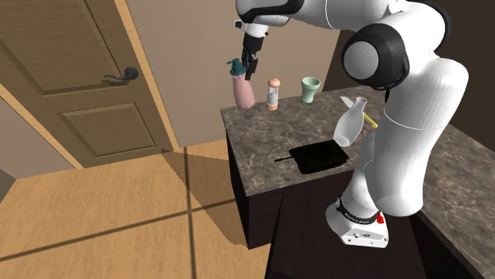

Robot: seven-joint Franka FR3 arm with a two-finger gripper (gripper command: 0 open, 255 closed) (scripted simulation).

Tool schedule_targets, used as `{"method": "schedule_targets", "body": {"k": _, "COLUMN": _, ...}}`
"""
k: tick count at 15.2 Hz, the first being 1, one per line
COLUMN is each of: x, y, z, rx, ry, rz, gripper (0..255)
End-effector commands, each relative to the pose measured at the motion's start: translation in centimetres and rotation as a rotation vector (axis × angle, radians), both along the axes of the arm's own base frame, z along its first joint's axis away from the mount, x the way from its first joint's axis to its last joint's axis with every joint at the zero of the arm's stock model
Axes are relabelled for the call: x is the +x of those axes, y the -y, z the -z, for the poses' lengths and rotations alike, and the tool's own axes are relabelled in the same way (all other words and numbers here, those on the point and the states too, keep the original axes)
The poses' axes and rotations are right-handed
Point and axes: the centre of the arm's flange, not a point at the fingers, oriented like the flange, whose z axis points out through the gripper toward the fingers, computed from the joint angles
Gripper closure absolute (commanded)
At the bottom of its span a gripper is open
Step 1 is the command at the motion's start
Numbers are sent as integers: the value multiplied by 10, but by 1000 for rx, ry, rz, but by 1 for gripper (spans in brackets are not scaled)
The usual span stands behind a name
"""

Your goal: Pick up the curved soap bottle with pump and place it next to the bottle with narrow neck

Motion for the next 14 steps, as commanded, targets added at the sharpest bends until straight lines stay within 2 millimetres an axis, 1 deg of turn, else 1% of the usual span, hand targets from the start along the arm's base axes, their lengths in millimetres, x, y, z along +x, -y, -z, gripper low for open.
{"method": "schedule_targets", "body": {"k": 1, "x": 0, "y": 0, "z": -11, "rx": 0, "ry": 0, "rz": 0, "gripper": 255}}
{"method": "schedule_targets", "body": {"k": 14, "x": 0, "y": 0, "z": -80, "rx": 0, "ry": 0, "rz": 0, "gripper": 255}}
